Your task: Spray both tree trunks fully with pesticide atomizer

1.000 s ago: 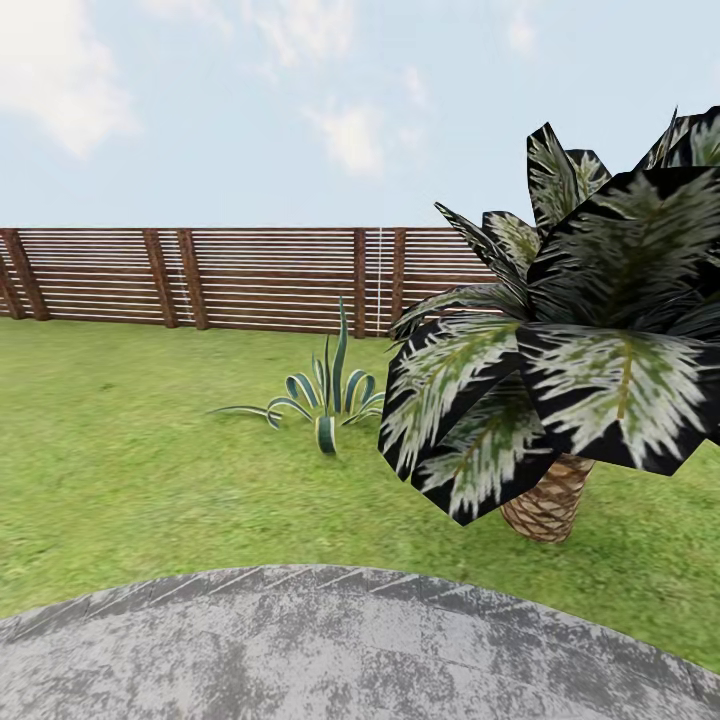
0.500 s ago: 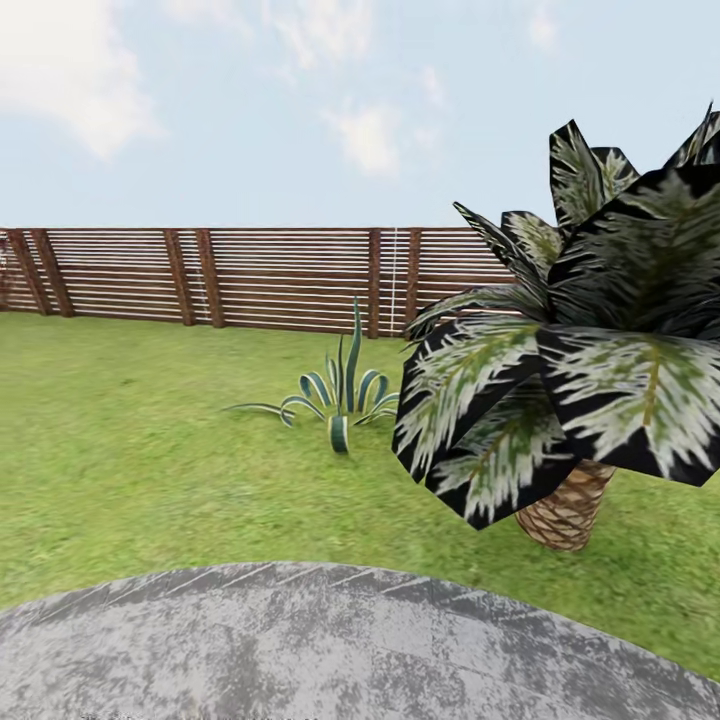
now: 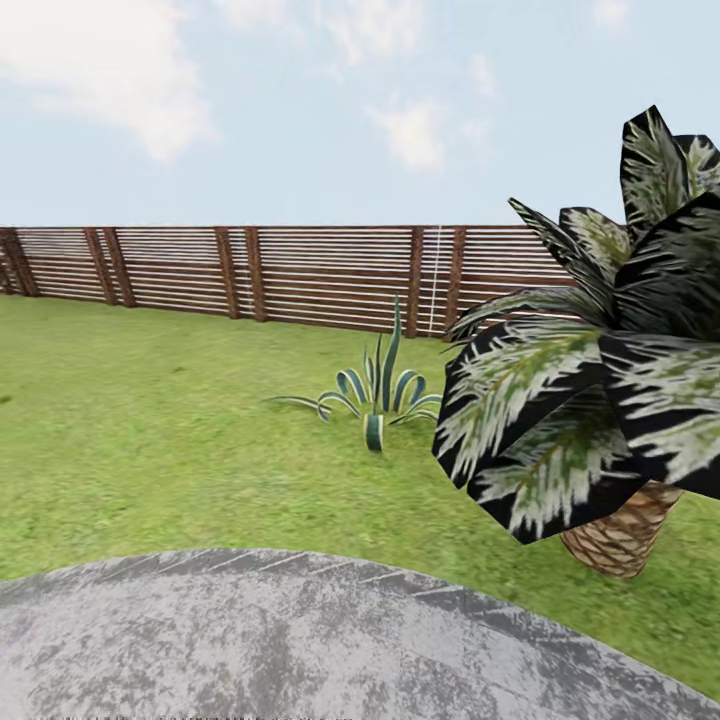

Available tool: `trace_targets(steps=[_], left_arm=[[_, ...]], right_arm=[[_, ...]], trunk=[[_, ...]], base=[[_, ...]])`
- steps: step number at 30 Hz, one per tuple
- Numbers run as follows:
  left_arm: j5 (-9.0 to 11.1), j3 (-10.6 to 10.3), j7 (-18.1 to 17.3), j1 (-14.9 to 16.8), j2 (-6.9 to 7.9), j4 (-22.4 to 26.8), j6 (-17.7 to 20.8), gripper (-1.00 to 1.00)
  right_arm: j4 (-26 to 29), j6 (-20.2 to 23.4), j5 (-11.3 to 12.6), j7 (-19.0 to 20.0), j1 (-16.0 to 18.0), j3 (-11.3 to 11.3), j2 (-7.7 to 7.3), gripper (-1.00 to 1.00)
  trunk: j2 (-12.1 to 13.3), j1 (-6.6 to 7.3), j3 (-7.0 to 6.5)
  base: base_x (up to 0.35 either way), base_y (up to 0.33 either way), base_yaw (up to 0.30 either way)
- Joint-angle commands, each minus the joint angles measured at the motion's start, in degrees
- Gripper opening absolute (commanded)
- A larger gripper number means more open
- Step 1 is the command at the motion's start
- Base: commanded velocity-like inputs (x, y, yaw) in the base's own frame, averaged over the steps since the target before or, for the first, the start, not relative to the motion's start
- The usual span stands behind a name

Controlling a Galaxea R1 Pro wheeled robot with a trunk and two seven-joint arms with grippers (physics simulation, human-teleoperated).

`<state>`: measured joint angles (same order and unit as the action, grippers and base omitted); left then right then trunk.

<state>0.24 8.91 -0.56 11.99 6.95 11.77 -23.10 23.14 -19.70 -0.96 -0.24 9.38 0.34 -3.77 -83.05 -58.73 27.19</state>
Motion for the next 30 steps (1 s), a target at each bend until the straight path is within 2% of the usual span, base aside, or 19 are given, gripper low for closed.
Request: trace_targets(steps=[1, 12, 16, 19, 30], left_arm=[[0.0, 0.2, -0.1, 0.1, -0.01, -0.1, -0.2, 1.00], [0.2, 0.5, 0.5, 0.1, 0.24, -0.1, -0.1, 1.00], [1.7, 2.2, 0.6, 0.1, 0.37, -0.1, -0.2, 1.00], [2.1, 2.8, 0.6, 0.1, 0.45, -0.1, -0.3, 1.00], [2.2, 3.0, 0.4, 0.1, 0.43, -0.1, -0.3, 1.00]], right_arm=[[0.0, -0.2, -0.1, 0.0, 0.0, 0.0, -0.02, 1.00], [0.0, -0.2, -0.1, -0.1, 0.0, 0.0, 0.00, 1.00], [0.0, -0.2, -0.1, -0.1, 0.0, 0.0, 0.00, 1.00], [0.0, -0.2, -0.1, -0.1, 0.0, 0.0, 0.00, 1.00], [0.1, -0.3, 0.1, -0.1, 0.0, -0.3, -0.01, 1.00]], trunk=[[0.0, 0.00, 0.13], [0.0, 0.00, 0.87], [0.0, 0.00, 1.14], [0.0, 0.00, 1.34], [0.0, 0.00, 2.09]], base=[[0.000, 0.000, 0.223], [0.000, 0.000, 0.218], [0.000, 0.000, 0.217], [0.000, 0.000, 0.217], [0.000, 0.000, 0.217]])
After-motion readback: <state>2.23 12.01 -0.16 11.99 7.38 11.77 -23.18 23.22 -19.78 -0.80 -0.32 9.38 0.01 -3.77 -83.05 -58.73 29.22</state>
